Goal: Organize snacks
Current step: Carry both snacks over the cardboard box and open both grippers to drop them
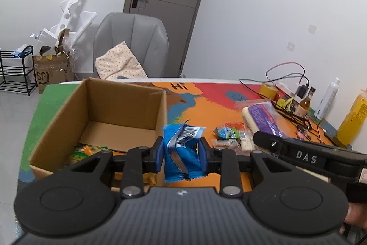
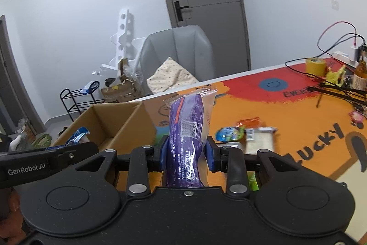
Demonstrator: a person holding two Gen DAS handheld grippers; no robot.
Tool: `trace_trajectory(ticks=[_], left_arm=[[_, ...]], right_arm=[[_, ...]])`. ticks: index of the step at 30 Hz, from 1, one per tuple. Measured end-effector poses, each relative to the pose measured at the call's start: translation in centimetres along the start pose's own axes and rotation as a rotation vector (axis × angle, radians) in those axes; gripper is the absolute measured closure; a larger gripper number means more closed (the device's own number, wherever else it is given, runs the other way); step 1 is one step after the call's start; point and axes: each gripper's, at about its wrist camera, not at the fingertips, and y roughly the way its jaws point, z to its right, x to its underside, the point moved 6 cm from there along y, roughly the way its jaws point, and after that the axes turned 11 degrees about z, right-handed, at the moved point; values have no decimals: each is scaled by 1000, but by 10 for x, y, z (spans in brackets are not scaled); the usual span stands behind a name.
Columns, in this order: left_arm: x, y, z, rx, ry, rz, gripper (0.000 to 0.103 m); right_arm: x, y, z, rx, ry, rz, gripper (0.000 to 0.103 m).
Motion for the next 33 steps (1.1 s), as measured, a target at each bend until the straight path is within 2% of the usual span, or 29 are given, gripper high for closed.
trace_trajectory(ticks=[4, 14, 22, 26, 30, 33], left_arm=[[-6, -8, -7, 5, -5, 20, 73], [-24, -8, -42, -72, -2, 52, 73], [-33, 4, -72, -121, -24, 48, 73], [-37, 8, -85, -155, -36, 41, 64], [-38, 2, -98, -165, -68, 49, 48], [-37, -4, -107, -174, -90, 50, 46]], right_arm=[[-2, 3, -12, -21, -7, -3, 72], [-9, 14, -39, -70, -21, -3, 72], [-17, 28, -60, -101, -21, -4, 72], [-23, 36, -73, -120, -22, 0, 72], [-26, 47, -87, -146, -26, -5, 72], [-26, 56, -97, -171, -20, -13, 72]])
